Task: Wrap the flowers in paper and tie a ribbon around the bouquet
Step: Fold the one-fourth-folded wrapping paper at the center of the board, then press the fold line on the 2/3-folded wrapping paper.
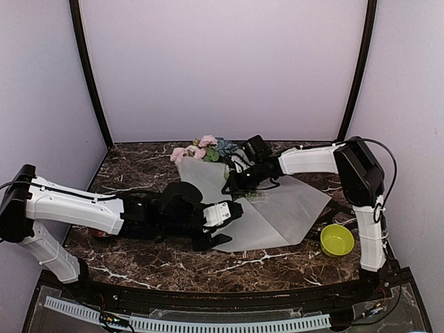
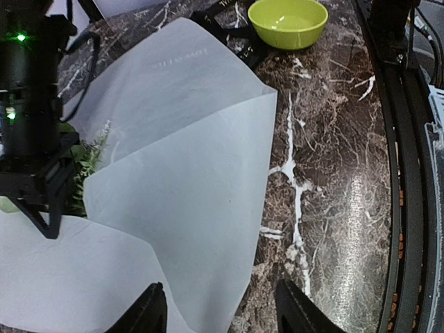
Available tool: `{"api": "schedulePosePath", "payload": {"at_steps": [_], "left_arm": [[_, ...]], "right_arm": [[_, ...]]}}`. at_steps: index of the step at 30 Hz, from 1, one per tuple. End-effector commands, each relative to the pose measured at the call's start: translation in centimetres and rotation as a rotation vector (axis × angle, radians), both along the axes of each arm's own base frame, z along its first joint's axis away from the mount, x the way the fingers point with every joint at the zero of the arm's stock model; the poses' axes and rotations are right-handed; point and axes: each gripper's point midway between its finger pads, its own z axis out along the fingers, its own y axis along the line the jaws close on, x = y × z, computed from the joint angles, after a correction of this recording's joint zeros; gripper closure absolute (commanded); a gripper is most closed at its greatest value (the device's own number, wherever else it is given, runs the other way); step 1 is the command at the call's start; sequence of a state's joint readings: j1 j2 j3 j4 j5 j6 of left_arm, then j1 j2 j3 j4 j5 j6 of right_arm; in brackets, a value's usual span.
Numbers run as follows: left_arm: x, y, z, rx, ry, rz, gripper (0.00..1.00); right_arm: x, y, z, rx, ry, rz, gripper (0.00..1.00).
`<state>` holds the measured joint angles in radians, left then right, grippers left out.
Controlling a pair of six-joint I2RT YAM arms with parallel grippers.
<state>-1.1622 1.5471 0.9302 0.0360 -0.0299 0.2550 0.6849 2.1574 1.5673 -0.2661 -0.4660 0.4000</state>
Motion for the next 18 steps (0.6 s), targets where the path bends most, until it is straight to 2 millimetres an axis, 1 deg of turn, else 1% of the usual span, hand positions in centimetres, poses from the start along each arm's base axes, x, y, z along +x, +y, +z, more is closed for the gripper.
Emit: {"api": "schedulePosePath", "payload": {"at_steps": [1,3,7,9,11,13,15,18], "left_arm": [[1.2,2.2,0.8,-0.034,-0.031,0.077,0.46],[3.1,3.8,-0.3,0.015,-0.024,0.174,0.49],[4.7,5.3,-2.9,0.137,-0.049,0.266,0.51],[5.3,5.5,-3.7,0.158,-0.043,0.292,0.54],[5.9,5.4,-4.1,0.158,-0.026,0.315,0.59],[6.1,4.9,-4.6,0.164,-0.013,0.318,0.6],[6.2,4.7,-5.7,0.188,-0.007,0.313,0.6],[6.2,5.2,-8.1,0.262,0.003,0.314,0.63]], "right_arm": [[0.8,-0.2,-0.5,-0.008,-0.027,-0.01,1.0],[1.0,-0.3,-0.4,-0.012,-0.031,-0.014,1.0],[1.0,-0.5,0.0,-0.018,-0.039,-0.014,1.0],[0.9,-0.5,0.7,-0.015,-0.048,-0.017,1.0],[0.7,-0.5,1.5,0.001,-0.046,-0.012,1.0],[0.4,-0.4,2.5,0.02,-0.054,-0.01,1.0],[0.2,-0.3,3.2,0.025,-0.066,-0.014,1.0],[0.0,-0.5,3.4,0.021,-0.06,-0.02,1.0]]}}
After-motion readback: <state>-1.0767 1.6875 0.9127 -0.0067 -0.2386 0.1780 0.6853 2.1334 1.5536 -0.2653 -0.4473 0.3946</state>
